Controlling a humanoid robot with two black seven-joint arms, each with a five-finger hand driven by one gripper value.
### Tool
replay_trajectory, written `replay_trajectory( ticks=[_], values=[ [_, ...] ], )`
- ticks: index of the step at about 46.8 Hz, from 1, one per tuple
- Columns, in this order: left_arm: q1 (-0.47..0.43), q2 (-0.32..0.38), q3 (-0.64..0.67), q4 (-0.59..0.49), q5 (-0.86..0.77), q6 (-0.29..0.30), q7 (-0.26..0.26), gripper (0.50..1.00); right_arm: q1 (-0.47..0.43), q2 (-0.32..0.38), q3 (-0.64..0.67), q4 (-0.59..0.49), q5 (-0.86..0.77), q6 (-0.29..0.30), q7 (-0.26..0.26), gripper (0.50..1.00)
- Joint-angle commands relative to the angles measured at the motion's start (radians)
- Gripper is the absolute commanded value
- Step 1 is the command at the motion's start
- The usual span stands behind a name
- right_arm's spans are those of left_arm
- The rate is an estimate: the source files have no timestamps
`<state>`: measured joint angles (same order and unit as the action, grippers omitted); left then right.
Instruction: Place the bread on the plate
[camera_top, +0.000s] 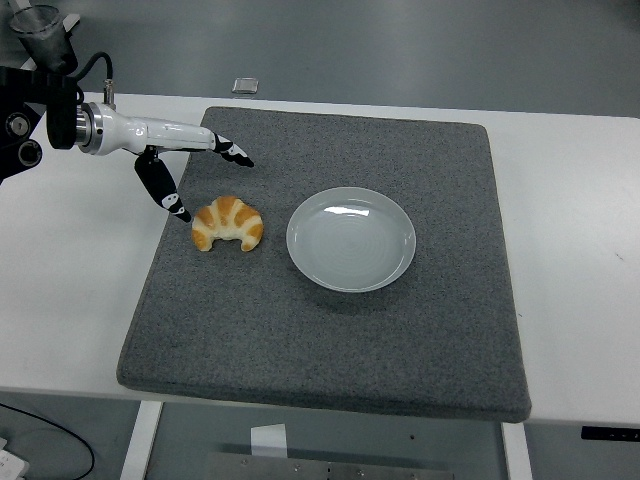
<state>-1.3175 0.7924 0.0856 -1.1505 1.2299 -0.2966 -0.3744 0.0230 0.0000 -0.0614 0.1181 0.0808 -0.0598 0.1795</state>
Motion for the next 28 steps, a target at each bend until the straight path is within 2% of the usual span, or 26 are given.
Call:
replay_trajectory(
  ticks=[1, 5, 12, 28],
  values=[
    [0.004, -0.001, 0.002, 0.000, 0.008, 0.013, 0.002, 1.000, 0.000, 0.000, 0.000, 0.000, 0.000, 0.000, 0.000, 0.932],
    [0.006, -0.005, 0.000, 0.003, 0.017, 0.030, 0.003, 0.999, 0.000, 0.000, 0.000, 0.000, 0.000, 0.000, 0.000, 0.932],
    [0.043, -0.088, 0.002, 0.038, 0.019, 0.057, 0.003, 0.999, 0.000, 0.000, 0.000, 0.000, 0.000, 0.000, 0.000, 0.932],
    [0.067, -0.137, 0.003, 0.057, 0.034, 0.077, 0.008, 0.999, 0.000, 0.000, 0.000, 0.000, 0.000, 0.000, 0.000, 0.932]
  ],
)
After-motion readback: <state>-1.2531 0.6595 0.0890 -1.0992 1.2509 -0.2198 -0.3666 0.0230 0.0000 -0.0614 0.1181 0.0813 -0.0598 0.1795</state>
